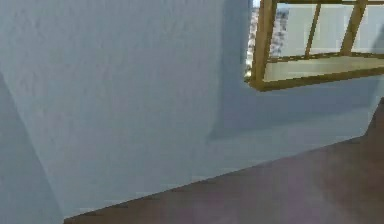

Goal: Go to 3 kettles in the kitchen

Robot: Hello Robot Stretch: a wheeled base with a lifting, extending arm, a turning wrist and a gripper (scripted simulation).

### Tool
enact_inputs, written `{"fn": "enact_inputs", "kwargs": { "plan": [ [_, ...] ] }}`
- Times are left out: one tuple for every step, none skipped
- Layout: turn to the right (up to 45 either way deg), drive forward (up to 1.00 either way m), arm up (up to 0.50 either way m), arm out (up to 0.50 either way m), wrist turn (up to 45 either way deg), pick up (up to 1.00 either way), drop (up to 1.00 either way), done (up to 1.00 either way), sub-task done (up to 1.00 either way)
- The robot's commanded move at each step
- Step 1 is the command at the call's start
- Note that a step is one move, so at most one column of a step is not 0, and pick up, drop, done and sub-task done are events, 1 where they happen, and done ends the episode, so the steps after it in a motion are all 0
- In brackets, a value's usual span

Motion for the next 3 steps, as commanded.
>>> {"fn": "enact_inputs", "kwargs": {
  "plan": [
    [0.0, 0.80, 0.00, 0.00, 0.0, 0.00, 0.00, 0.00, 0.00],
    [45.0, 0.00, 0.00, 0.00, 0.0, 0.00, 0.00, 0.00, 0.00],
    [36.0, 0.00, 0.00, 0.00, 0.0, 0.00, 0.00, 0.00, 0.00]
  ]
}}
